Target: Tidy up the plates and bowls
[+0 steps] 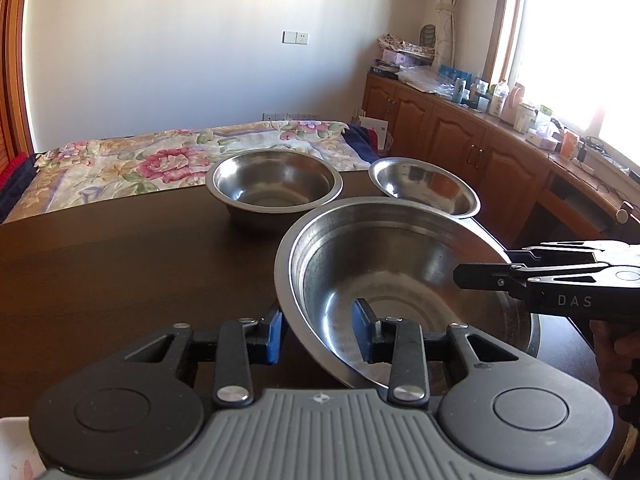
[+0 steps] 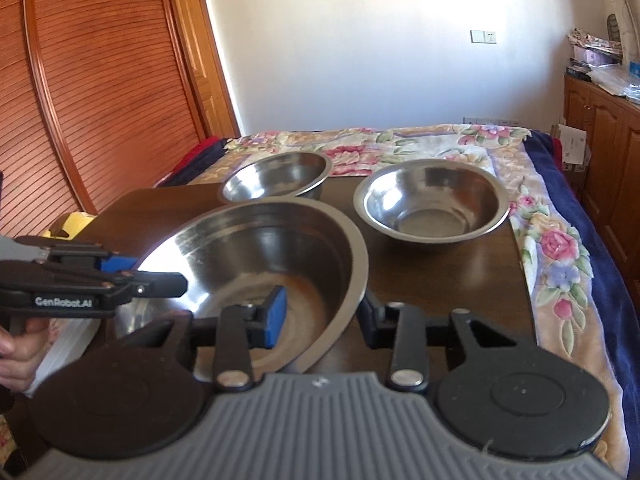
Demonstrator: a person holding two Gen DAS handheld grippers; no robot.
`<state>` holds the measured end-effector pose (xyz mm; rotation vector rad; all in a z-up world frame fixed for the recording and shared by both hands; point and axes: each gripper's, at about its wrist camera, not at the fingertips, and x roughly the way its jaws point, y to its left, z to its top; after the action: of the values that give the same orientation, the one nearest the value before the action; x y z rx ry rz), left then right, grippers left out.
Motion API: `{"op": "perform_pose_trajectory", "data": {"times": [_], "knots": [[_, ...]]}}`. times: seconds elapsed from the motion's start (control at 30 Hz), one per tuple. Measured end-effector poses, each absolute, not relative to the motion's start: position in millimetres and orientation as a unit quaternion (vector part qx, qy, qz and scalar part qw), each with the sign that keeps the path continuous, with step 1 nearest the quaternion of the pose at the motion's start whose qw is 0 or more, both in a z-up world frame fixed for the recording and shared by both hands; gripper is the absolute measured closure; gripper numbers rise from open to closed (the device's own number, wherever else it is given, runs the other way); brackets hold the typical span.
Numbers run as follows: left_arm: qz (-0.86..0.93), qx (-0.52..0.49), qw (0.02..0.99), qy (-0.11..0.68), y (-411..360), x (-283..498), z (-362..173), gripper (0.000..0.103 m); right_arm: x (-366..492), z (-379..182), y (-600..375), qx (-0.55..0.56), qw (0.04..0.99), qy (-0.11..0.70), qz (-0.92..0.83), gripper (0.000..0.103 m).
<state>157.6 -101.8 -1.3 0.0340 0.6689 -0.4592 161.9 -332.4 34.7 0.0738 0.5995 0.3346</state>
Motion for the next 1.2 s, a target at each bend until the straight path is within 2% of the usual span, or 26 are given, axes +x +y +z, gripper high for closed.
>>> {"op": "perform_pose_trajectory", "data": {"times": [0.63,1.2], "knots": [[-0.247,0.009,0.919,0.308,-80.5,108.6,9.5,0.068,114.6,49.7,-317.7,0.021,0.946,0.278,0.166,0.069],[-0.244,0.016,0.912,0.329,-66.3,88.3,-11.1,0.068,87.2,34.2,-303.8,0.015,0.936,0.300,0.182,0.069]]}}
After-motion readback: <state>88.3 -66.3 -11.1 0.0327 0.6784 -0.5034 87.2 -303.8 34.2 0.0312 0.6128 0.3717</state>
